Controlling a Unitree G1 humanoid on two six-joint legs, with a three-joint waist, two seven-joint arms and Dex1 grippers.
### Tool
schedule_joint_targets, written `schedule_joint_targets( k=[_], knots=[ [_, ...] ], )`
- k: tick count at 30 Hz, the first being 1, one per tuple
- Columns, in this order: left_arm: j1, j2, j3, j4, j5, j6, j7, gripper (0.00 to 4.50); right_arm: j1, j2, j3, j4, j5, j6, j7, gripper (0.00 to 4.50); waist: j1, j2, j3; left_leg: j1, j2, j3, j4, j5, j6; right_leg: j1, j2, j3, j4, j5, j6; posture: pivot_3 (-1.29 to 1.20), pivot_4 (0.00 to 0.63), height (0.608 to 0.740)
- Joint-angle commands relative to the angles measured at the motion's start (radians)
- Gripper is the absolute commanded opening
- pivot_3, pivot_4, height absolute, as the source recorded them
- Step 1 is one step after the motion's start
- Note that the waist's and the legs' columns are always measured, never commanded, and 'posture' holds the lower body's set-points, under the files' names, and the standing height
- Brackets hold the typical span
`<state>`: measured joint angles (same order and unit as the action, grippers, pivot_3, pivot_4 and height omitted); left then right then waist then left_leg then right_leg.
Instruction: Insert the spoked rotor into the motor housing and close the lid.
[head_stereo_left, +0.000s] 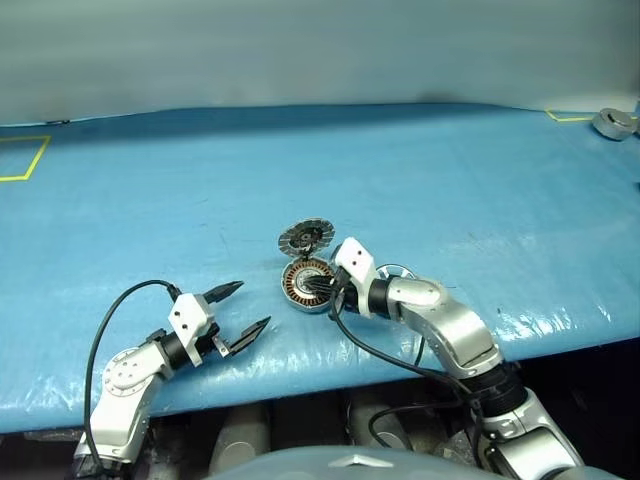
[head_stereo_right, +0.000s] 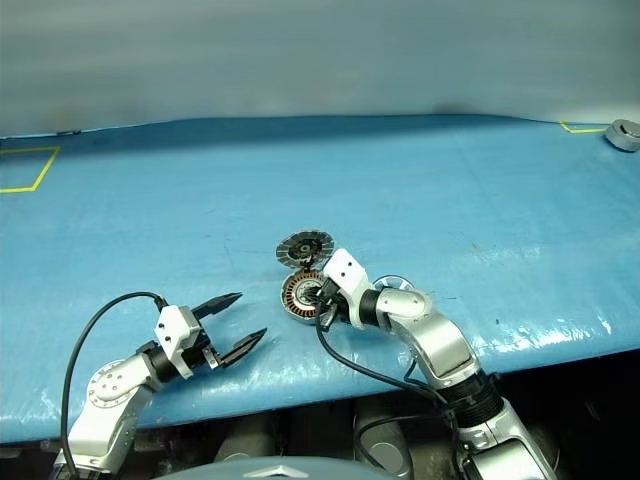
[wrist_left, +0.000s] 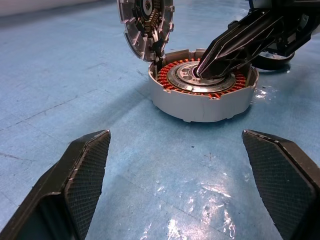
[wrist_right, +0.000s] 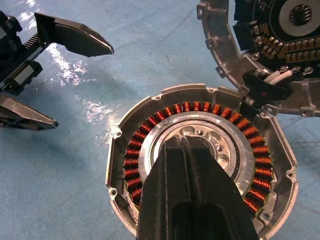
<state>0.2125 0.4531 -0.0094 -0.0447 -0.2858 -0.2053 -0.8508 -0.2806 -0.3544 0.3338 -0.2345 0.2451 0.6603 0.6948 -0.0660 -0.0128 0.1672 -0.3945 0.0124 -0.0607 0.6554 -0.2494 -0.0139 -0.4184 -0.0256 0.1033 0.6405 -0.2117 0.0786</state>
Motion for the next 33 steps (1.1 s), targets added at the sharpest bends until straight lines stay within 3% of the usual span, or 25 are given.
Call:
schedule_joint_targets(
  k=[1,13,24,29,33],
  knots=[
    [0.001,-0.004,0.000,-0.006,0.001,-0.017,0.002,4.50,-0.023,0.004,-0.032,-0.027,0.009,-0.013,-0.009,0.07,-0.001,0.000,0.000,0.000,0.000,0.000,0.000,0.000,0.000,0.000,0.000,0.000,0.000,0.000,0.000,0.00,0.150,0.740],
    [-0.002,-0.007,0.000,-0.004,0.001,-0.018,0.004,4.50,-0.036,0.016,0.004,0.083,-0.046,-0.025,-0.034,0.07,-0.002,0.000,0.000,0.000,0.000,0.000,0.000,0.000,0.000,0.000,0.000,0.000,0.000,0.000,0.000,0.00,0.150,0.740],
    [-0.002,-0.010,0.000,0.001,0.001,-0.022,0.004,4.50,-0.031,0.010,-0.026,0.013,-0.042,-0.036,-0.051,0.07,-0.001,0.000,0.000,0.000,0.000,0.000,0.000,0.000,0.000,0.000,0.000,0.000,0.000,0.000,0.000,0.00,0.150,0.740],
    [-0.002,-0.013,-0.001,0.002,-0.001,-0.023,-0.003,4.50,-0.032,-0.064,-0.078,-0.108,-0.035,-0.036,-0.039,0.07,0.001,0.000,0.000,0.000,0.000,0.000,0.000,0.000,0.000,0.000,0.000,0.000,0.000,0.000,0.000,0.00,0.150,0.740],
    [-0.010,-0.008,0.002,0.004,-0.005,-0.025,-0.013,4.50,-0.002,-0.205,-0.143,-0.198,-0.043,-0.024,-0.001,0.07,0.005,0.000,0.000,0.000,0.000,0.000,0.000,0.000,0.000,0.000,0.000,0.000,0.000,0.000,0.000,0.00,0.150,0.740]
  ],
)
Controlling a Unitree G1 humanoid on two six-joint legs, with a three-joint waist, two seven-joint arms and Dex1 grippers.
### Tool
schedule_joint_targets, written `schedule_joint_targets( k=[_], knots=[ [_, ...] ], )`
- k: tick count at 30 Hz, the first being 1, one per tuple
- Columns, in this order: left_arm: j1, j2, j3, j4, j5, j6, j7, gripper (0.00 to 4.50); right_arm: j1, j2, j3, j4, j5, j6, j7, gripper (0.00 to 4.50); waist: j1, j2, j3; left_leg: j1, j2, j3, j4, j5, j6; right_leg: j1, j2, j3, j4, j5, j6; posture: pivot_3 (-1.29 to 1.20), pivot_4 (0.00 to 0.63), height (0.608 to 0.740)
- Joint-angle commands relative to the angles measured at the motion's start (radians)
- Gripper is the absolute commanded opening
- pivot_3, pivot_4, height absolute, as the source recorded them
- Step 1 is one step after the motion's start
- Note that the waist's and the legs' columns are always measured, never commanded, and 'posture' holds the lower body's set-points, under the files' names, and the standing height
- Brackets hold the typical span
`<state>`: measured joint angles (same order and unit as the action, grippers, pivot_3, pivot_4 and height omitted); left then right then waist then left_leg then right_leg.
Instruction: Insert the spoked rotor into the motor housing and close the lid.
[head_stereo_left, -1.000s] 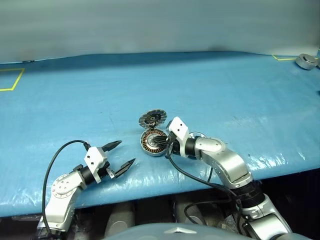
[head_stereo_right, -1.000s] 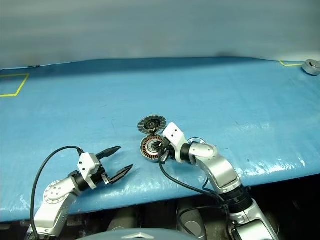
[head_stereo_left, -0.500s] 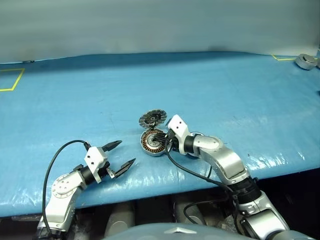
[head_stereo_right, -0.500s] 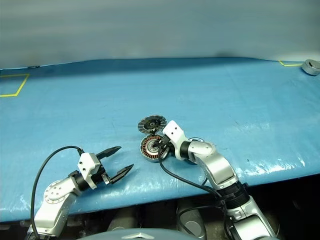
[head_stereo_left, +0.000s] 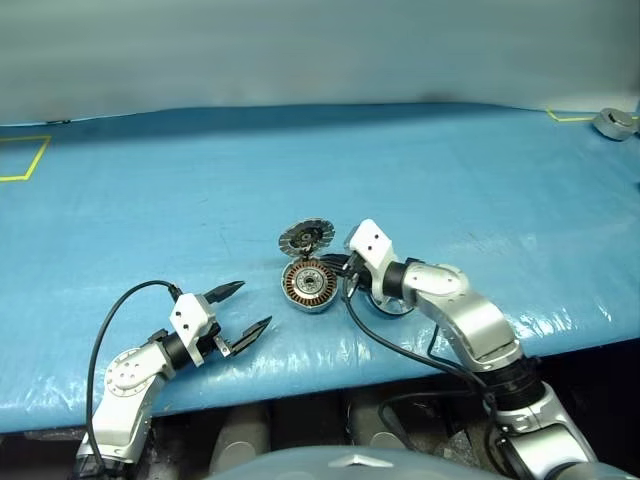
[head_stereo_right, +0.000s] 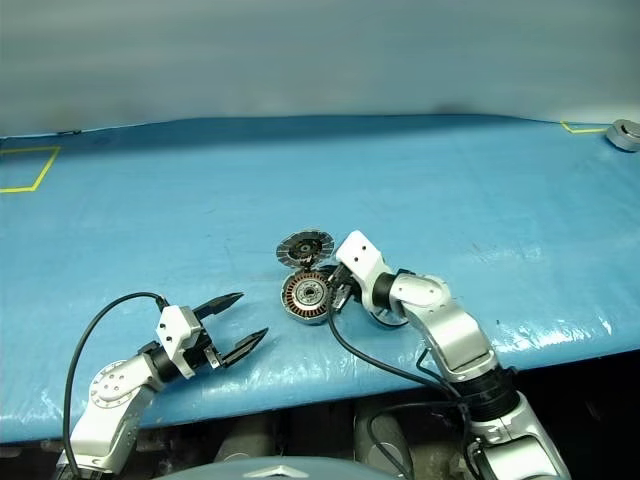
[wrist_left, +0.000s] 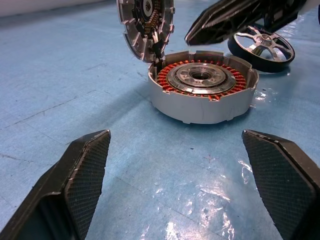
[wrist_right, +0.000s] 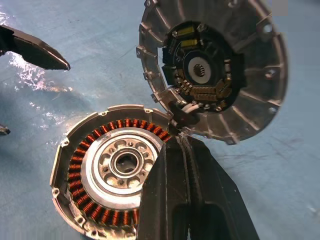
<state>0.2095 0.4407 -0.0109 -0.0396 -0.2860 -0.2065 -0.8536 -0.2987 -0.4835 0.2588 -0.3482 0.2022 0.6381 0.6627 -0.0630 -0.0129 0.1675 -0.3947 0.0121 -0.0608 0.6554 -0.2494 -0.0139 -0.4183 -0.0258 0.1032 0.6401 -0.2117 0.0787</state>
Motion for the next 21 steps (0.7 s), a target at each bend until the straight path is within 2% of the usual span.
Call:
schedule_joint_targets(
  k=[1,4,5,8,12,21],
  knots=[
    [-0.013,0.006,0.004,0.000,-0.008,-0.024,-0.015,4.50,0.031,-0.134,-0.090,-0.101,-0.012,0.000,0.045,0.07,0.003,0.000,0.000,0.000,0.000,0.000,0.000,0.000,0.000,0.000,0.000,0.000,0.000,0.000,0.000,0.00,0.150,0.740],
    [-0.027,0.011,0.006,-0.001,-0.013,-0.025,-0.029,4.50,0.074,-0.262,-0.146,-0.132,-0.011,-0.003,0.088,0.07,0.008,-0.001,0.001,0.000,-0.001,0.000,0.000,0.000,0.000,0.000,-0.001,0.000,-0.001,0.000,0.000,0.00,0.150,0.740],
    [-0.032,0.012,0.006,0.000,-0.012,-0.025,-0.032,4.50,0.092,-0.292,-0.167,-0.142,-0.001,0.001,0.099,0.24,0.008,-0.001,0.001,0.000,0.000,0.000,0.000,0.000,0.000,0.000,-0.001,0.000,-0.002,0.000,0.000,0.00,0.150,0.740],
    [-0.048,0.014,0.007,0.008,-0.009,-0.024,-0.037,4.50,0.136,-0.338,-0.214,-0.162,-0.001,0.016,0.092,0.94,0.003,-0.002,0.001,0.000,0.000,0.001,0.000,0.000,0.000,0.000,0.000,0.000,-0.001,0.000,0.000,0.00,0.150,0.740],
    [-0.062,0.011,0.003,0.023,-0.005,-0.027,-0.042,4.50,0.163,-0.344,-0.208,-0.185,-0.001,0.044,0.080,2.31,0.001,-0.002,0.001,0.000,0.000,0.001,0.000,0.000,0.000,0.001,0.000,0.000,-0.001,0.000,0.000,0.00,0.150,0.740],
    [-0.065,0.011,0.006,0.038,-0.005,-0.034,-0.051,4.50,0.224,-0.376,-0.188,-0.263,-0.004,0.101,0.080,2.31,0.010,-0.003,0.002,0.000,0.000,0.001,0.000,0.000,0.000,0.001,0.000,0.000,-0.002,0.000,0.000,0.00,0.150,0.740]
  ],
)
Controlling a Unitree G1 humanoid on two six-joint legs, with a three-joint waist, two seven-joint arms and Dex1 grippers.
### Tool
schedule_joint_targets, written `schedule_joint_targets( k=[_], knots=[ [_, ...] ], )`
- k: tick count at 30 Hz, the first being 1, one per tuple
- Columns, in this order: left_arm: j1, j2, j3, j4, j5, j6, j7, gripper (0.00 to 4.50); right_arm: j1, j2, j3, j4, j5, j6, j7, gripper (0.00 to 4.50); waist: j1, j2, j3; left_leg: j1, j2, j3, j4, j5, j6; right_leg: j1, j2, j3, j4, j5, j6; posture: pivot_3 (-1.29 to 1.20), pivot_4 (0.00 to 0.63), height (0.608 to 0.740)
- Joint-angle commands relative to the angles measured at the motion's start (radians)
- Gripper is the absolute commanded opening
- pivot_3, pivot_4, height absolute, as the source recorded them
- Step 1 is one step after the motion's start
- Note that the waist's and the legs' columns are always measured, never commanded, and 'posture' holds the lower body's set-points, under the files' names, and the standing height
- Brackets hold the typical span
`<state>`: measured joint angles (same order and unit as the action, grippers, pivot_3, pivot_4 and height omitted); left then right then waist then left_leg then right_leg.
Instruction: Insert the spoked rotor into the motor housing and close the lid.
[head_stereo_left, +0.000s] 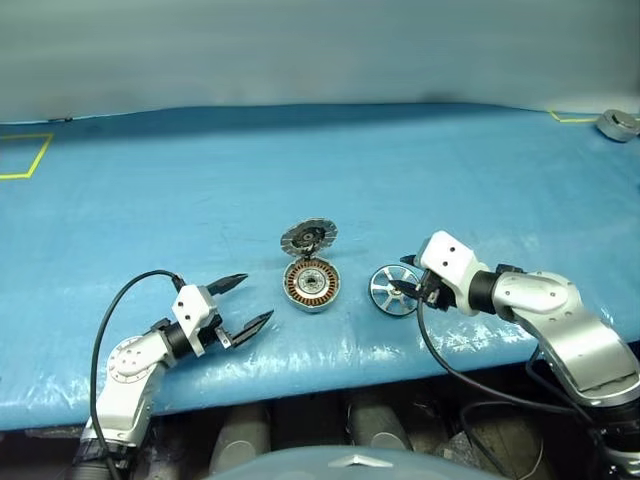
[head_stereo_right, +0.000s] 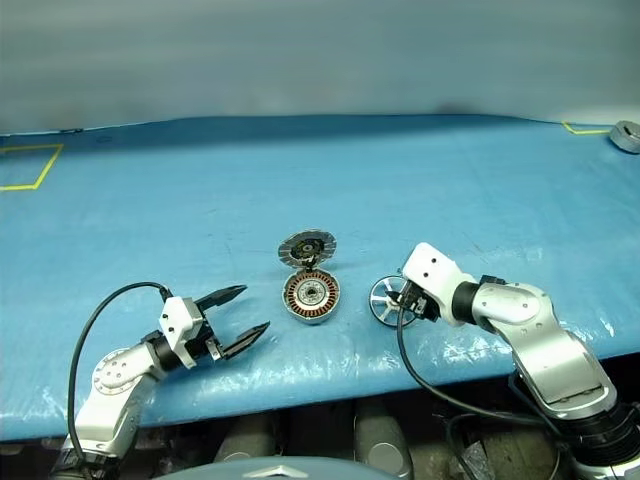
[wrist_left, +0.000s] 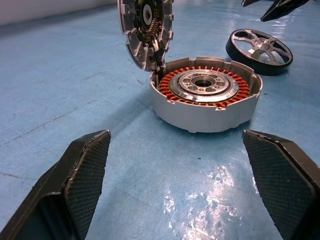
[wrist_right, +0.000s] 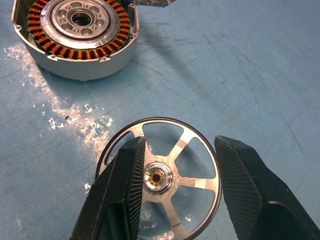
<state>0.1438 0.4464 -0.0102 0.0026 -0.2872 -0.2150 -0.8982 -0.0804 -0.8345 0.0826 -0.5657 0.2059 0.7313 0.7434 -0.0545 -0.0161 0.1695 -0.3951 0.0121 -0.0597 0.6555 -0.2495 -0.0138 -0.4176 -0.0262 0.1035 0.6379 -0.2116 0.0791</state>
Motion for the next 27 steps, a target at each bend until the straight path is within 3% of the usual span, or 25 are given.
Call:
schedule_joint_targets(
  k=[1,27],
  knots=[
    [0.001,0.005,0.005,-0.002,-0.003,-0.027,-0.006,4.50,0.014,-0.032,-0.015,-0.055,-0.008,0.012,0.001,2.31,0.002,0.000,0.000,0.000,0.000,0.000,0.000,0.000,0.000,0.000,0.000,0.000,0.000,0.000,0.000,0.00,0.150,0.740],
    [-0.008,0.001,-0.003,0.034,0.016,-0.047,0.002,4.50,0.036,-0.050,0.059,0.013,-0.078,0.041,-0.044,2.31,0.004,0.000,0.000,0.001,0.000,0.000,0.000,0.000,0.000,0.001,0.000,0.000,0.000,0.000,0.000,0.00,0.150,0.740]
  ],
)
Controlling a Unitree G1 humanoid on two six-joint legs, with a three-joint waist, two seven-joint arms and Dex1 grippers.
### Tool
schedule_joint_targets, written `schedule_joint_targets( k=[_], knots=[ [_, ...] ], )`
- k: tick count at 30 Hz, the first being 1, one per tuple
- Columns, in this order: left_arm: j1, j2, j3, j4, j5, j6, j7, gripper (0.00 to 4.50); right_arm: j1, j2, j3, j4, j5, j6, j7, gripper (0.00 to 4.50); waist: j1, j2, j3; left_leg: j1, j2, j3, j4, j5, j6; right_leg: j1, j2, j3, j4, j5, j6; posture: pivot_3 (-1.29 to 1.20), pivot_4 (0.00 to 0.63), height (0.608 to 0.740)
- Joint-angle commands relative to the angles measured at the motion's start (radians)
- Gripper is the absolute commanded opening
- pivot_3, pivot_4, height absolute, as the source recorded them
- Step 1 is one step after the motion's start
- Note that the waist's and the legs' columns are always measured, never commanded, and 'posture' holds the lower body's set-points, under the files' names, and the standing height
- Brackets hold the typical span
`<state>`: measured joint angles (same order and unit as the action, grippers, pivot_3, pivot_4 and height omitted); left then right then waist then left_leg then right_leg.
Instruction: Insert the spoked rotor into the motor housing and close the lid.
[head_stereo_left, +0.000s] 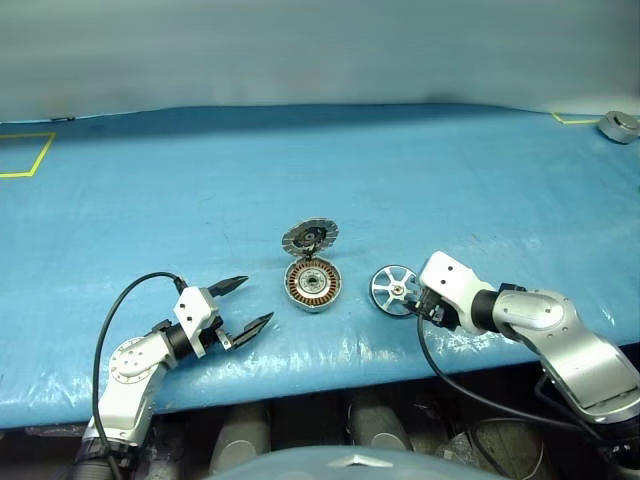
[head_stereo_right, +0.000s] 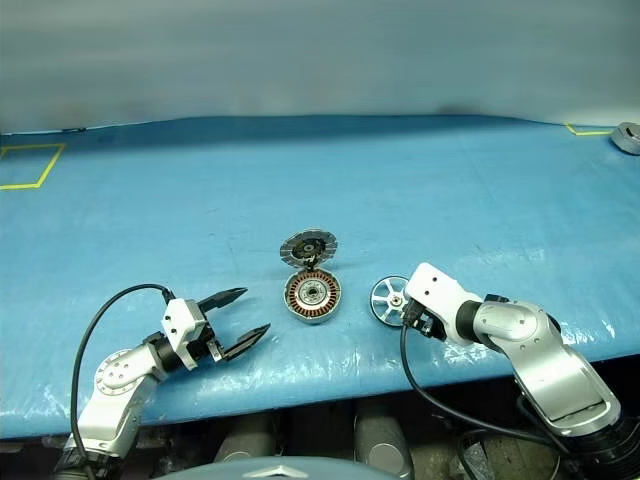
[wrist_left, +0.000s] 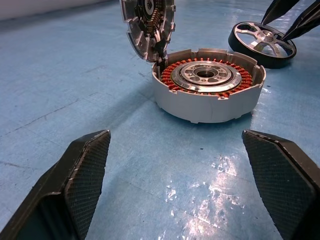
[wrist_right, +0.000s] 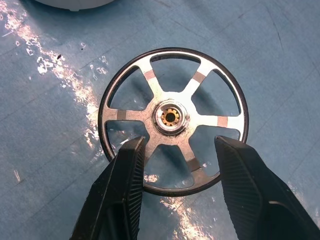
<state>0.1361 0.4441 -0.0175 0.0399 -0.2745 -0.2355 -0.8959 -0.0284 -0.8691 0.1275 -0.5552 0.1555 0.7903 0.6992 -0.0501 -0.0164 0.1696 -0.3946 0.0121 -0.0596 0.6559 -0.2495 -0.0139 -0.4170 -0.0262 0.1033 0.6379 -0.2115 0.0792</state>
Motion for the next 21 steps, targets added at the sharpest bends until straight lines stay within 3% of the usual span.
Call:
schedule_joint_targets(
  k=[1,19,20,21],
  knots=[
    [-0.001,0.003,0.004,-0.003,0.003,-0.027,0.000,4.50,-0.016,-0.017,0.022,0.008,-0.036,-0.019,-0.001,2.31,0.000,0.000,0.000,0.000,0.000,0.000,0.000,0.000,0.000,0.000,0.000,0.000,0.000,0.000,0.000,0.00,0.150,0.740],
    [0.010,-0.006,0.006,-0.006,0.008,-0.031,0.021,4.50,-0.095,0.105,0.141,0.171,-0.072,-0.084,0.010,2.31,-0.003,-0.004,-0.002,0.002,0.000,0.000,0.000,0.000,0.000,0.001,0.000,0.000,0.001,0.000,0.000,0.00,0.150,0.740],
    [0.012,-0.006,0.006,-0.007,0.007,-0.032,0.023,4.50,-0.097,0.116,0.134,0.176,-0.069,-0.093,0.010,1.92,-0.004,-0.005,-0.003,0.002,0.000,0.000,0.000,0.000,0.000,0.002,0.000,0.000,0.001,0.000,0.000,0.00,0.150,0.740],
    [0.012,-0.005,0.007,-0.008,0.007,-0.032,0.026,4.50,-0.100,0.124,0.127,0.180,-0.065,-0.099,0.013,1.81,-0.006,-0.006,-0.004,0.003,0.001,0.000,0.001,0.000,0.000,0.002,0.000,0.000,0.001,0.000,0.000,0.00,0.150,0.740]
  ],
)
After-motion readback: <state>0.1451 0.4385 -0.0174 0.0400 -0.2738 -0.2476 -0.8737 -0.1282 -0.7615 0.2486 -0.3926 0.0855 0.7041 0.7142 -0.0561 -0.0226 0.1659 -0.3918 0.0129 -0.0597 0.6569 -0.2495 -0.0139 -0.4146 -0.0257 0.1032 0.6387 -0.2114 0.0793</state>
